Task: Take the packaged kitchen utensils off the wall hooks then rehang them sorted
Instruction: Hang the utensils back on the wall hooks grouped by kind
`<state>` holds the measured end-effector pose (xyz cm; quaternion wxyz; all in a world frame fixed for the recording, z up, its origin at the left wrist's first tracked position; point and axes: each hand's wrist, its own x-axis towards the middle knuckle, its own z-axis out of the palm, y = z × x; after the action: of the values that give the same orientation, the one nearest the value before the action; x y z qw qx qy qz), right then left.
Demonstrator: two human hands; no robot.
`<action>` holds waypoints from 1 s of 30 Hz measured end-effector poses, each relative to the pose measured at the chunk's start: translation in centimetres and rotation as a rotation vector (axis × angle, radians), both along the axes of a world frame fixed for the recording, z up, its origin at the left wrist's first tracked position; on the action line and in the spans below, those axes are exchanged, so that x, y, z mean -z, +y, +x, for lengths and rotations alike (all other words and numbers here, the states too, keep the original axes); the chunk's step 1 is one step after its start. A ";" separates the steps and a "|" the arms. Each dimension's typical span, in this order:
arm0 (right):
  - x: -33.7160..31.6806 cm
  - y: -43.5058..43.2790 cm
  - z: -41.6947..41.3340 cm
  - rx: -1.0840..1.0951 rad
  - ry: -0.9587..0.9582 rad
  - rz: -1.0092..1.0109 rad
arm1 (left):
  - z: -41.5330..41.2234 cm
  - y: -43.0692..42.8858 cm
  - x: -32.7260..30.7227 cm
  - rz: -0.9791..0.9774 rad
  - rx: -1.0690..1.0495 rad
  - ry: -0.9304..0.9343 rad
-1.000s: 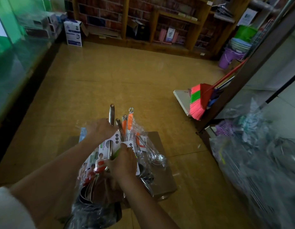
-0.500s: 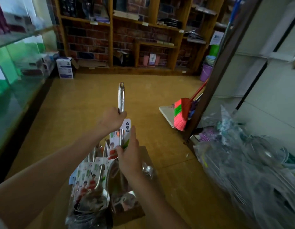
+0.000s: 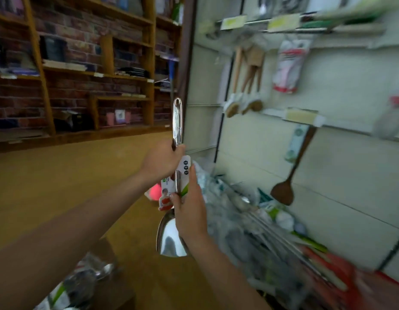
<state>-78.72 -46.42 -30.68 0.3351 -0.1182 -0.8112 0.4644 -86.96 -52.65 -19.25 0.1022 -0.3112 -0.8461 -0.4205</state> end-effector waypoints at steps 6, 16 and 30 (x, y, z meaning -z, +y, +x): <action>-3.3 10.2 8.9 0.136 0.056 0.032 | 8.5 11.5 -3.7 0.043 0.129 0.078; -7.8 23.5 24.3 0.503 0.122 0.166 | 24.1 26.3 -7.7 0.106 0.442 0.109; -10.3 33.5 44.8 0.686 0.198 0.144 | 43.1 40.2 -9.4 0.145 0.788 0.121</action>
<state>-33.93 -12.89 -20.34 0.5558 -0.3142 -0.7186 0.2757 -43.88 -12.49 -9.88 0.0044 -0.6277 -0.6228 -0.4671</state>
